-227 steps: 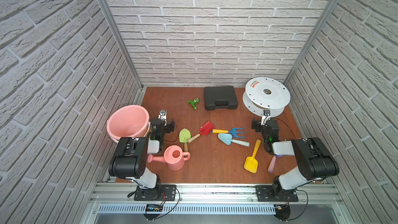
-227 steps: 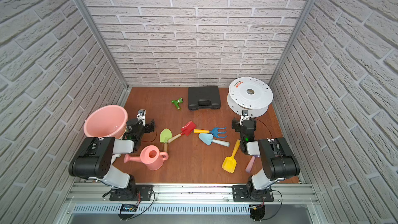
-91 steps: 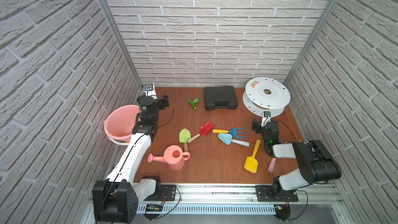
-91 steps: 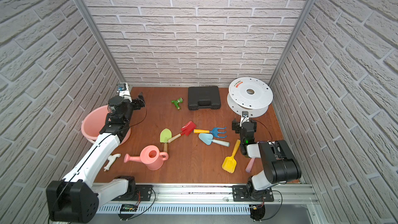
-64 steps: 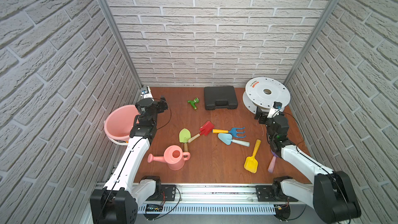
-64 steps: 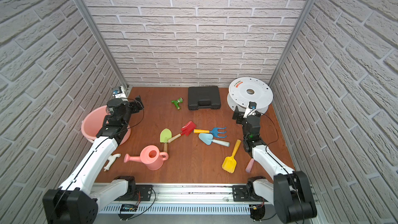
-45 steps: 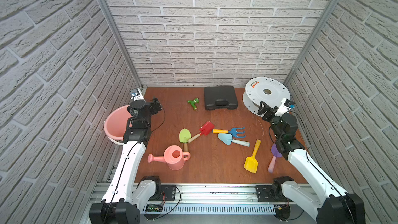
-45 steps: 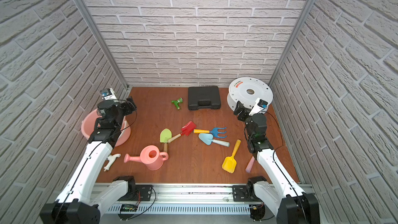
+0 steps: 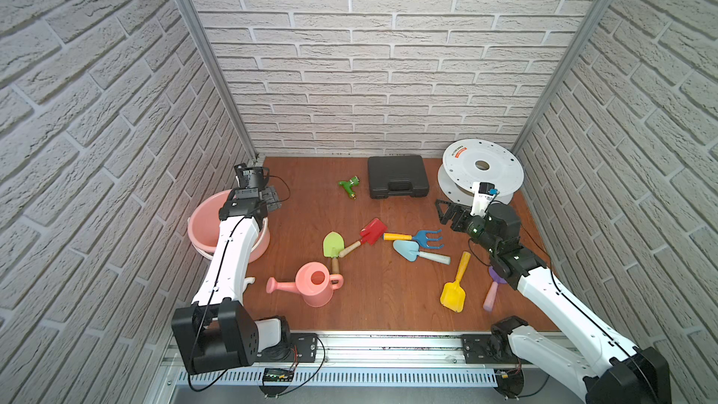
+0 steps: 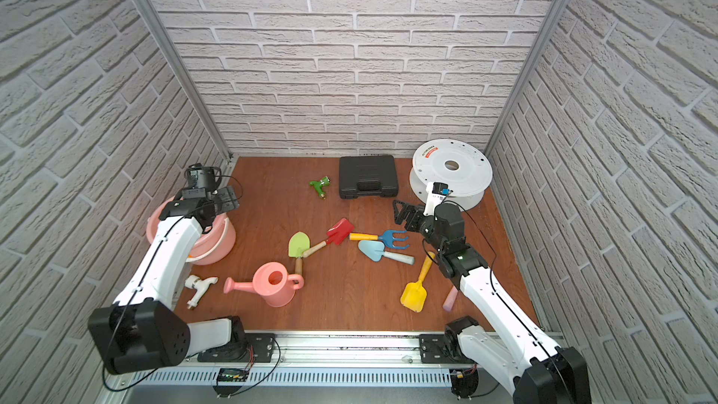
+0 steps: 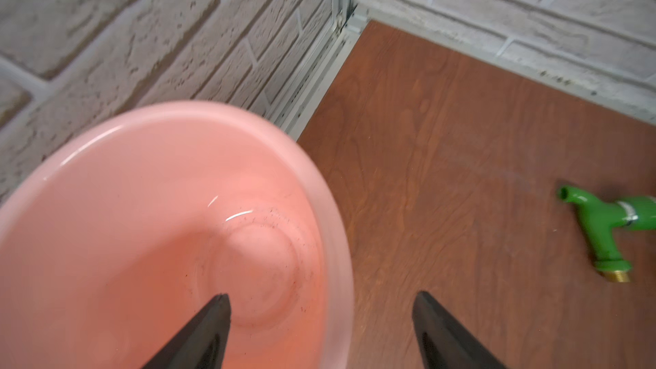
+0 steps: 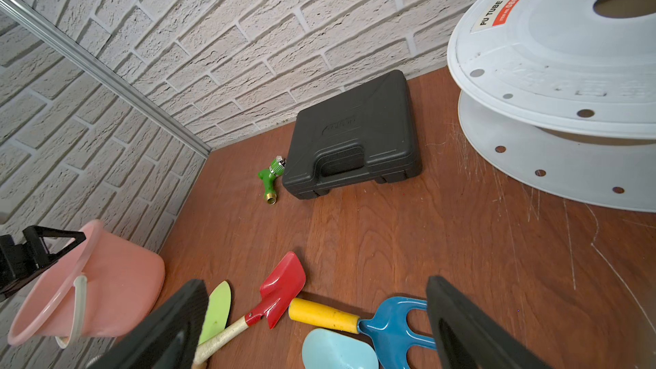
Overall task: Organize the gardening tools
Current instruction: Pick up the container from the center of the board.
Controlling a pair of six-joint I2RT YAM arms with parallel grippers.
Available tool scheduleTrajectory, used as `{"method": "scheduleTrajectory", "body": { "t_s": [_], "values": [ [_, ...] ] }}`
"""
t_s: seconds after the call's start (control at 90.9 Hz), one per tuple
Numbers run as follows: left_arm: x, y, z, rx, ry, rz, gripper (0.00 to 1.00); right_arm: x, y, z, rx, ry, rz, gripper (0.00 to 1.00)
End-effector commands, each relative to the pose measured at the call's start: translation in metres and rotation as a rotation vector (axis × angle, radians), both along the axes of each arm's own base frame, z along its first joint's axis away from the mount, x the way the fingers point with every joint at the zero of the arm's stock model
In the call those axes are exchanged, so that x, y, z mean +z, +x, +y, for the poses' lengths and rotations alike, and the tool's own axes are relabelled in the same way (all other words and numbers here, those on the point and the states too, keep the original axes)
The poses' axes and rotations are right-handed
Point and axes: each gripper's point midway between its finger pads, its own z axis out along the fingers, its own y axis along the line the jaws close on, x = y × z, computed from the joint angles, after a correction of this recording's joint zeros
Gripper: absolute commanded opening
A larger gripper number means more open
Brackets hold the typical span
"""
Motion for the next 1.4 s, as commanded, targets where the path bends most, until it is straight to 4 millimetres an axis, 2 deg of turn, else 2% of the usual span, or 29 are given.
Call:
{"method": "scheduleTrajectory", "body": {
  "t_s": [0.0, 0.055, 0.11, 0.286, 0.473, 0.539, 0.847, 0.88, 0.935, 1.034, 1.166, 1.232, 1.386],
  "values": [
    [0.009, -0.006, 0.003, 0.012, 0.01, 0.001, 0.75, 0.019, -0.001, 0.007, 0.025, -0.008, -0.052, 0.99],
    [0.007, -0.004, 0.004, 0.008, 0.013, 0.013, 0.68, 0.018, -0.002, 0.007, 0.025, -0.013, -0.051, 0.99],
    [0.006, -0.004, 0.004, 0.011, 0.012, 0.02, 0.66, 0.019, -0.003, 0.007, 0.023, -0.016, -0.052, 0.99],
    [0.003, -0.005, -0.001, 0.002, -0.008, 0.025, 0.65, 0.02, -0.004, 0.006, 0.019, -0.017, -0.062, 0.99],
    [0.006, 0.001, -0.02, -0.044, 0.049, 0.024, 0.65, 0.016, -0.002, 0.009, 0.026, -0.018, -0.052, 0.99],
    [0.0, 0.004, -0.026, -0.058, 0.05, 0.041, 0.64, 0.015, -0.001, 0.01, 0.029, -0.018, -0.047, 0.99],
    [-0.033, 0.003, -0.008, 0.012, 0.065, 0.134, 0.62, 0.016, -0.004, 0.01, 0.031, -0.021, -0.054, 0.99],
    [-0.036, 0.004, -0.008, 0.014, 0.054, 0.135, 0.59, 0.016, -0.003, 0.01, 0.032, -0.02, -0.053, 0.99],
    [-0.041, 0.004, -0.009, 0.007, 0.04, 0.141, 0.47, 0.015, -0.003, 0.011, 0.033, -0.021, -0.051, 0.99],
    [-0.037, 0.008, -0.016, -0.013, 0.035, 0.124, 0.35, 0.014, -0.003, 0.011, 0.034, -0.022, -0.049, 0.99],
    [-0.024, 0.025, -0.037, -0.096, 0.06, 0.072, 0.21, 0.012, -0.002, 0.012, 0.036, -0.021, -0.043, 0.99],
    [-0.023, 0.037, -0.056, -0.161, 0.026, 0.058, 0.13, 0.01, -0.001, 0.012, 0.034, -0.021, -0.039, 0.99],
    [-0.023, 0.068, -0.09, -0.279, 0.015, 0.056, 0.1, 0.006, -0.001, 0.013, 0.037, -0.025, -0.034, 0.99]
  ]
}}
